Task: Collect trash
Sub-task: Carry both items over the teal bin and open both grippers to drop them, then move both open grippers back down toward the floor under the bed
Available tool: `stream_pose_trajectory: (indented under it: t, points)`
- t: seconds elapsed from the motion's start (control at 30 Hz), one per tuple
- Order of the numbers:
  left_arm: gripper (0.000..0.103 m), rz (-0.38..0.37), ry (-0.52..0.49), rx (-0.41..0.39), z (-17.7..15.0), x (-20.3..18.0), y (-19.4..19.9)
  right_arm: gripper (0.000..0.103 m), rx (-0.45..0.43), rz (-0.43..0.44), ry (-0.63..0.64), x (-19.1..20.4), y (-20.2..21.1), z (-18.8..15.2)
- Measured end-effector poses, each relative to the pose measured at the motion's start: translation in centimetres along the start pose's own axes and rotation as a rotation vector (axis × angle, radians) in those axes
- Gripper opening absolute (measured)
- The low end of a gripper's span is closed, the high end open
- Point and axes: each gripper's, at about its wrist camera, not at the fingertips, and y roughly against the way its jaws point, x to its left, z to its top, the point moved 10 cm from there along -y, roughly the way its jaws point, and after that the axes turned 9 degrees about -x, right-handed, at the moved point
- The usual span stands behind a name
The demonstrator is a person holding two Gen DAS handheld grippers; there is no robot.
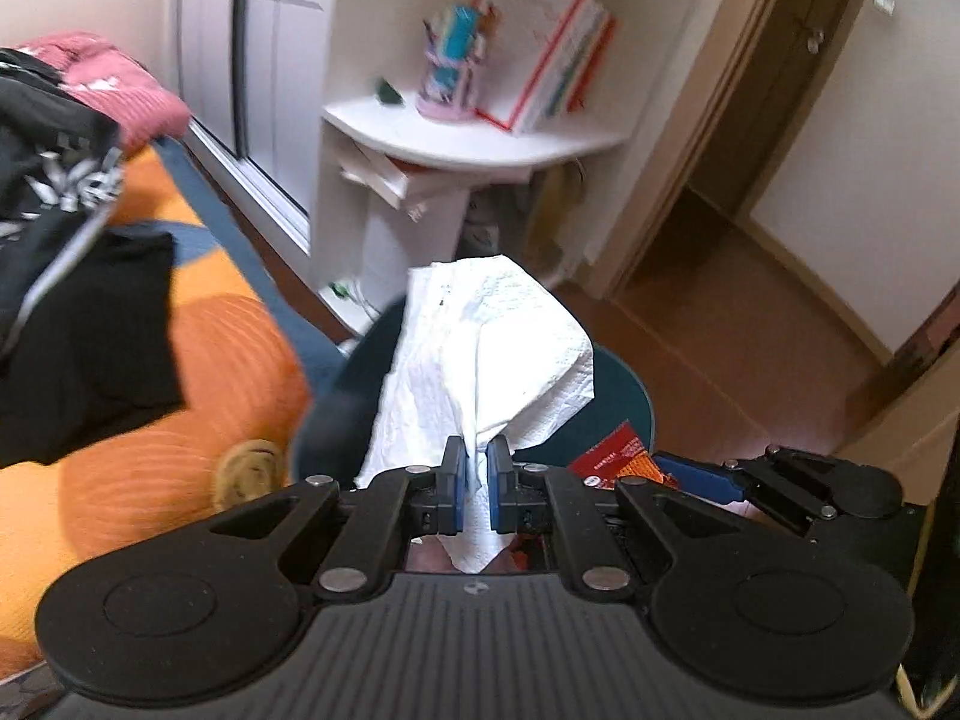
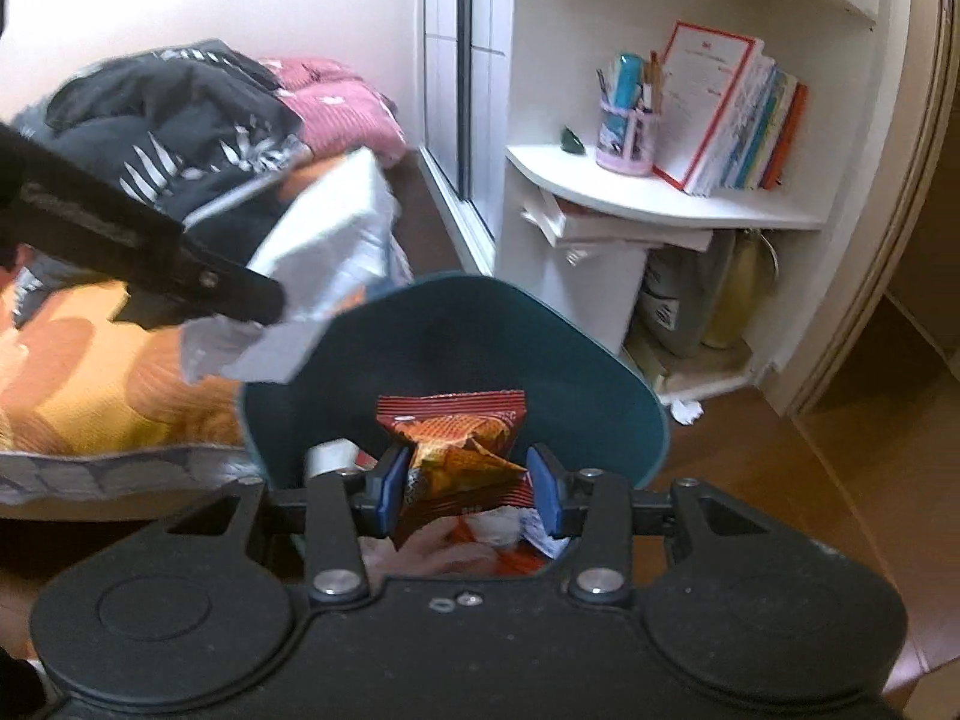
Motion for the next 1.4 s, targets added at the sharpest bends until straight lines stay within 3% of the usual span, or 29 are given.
stream_pose_trajectory:
  t: [0.33, 0.6, 0.73, 0.83, 0.97, 1.4]
  points:
    - [0.007, 0.039, -0.047, 0.206, -4.1, -0.9, -8.1, 0.044, 0.111, 0.031, -0.03, -0.6, -3.4, -2.5]
    - [0.007, 0.071, -0.029, 0.279, -6.0, 0.2, -10.4, 0.046, 0.143, 0.059, -0.016, -0.3, -4.5, -3.5]
    - [0.01, 0.08, -0.012, 0.293, -6.1, 0.4, -10.7, 0.047, 0.146, 0.066, -0.014, -0.3, -4.5, -3.7]
    - [0.019, 0.081, -0.015, 0.291, -6.1, 0.4, -10.5, 0.048, 0.141, 0.053, -0.015, -0.6, -4.4, -3.6]
    - [0.056, 0.082, -0.014, 0.27, -5.7, 0.1, -9.9, 0.049, 0.13, 0.049, -0.006, -0.6, -3.9, -3.5]
    - [0.058, 0.05, -0.011, 0.176, -3.9, -0.5, -3.3, 0.052, 0.061, 0.077, 0.024, 0.7, -0.1, -2.2]
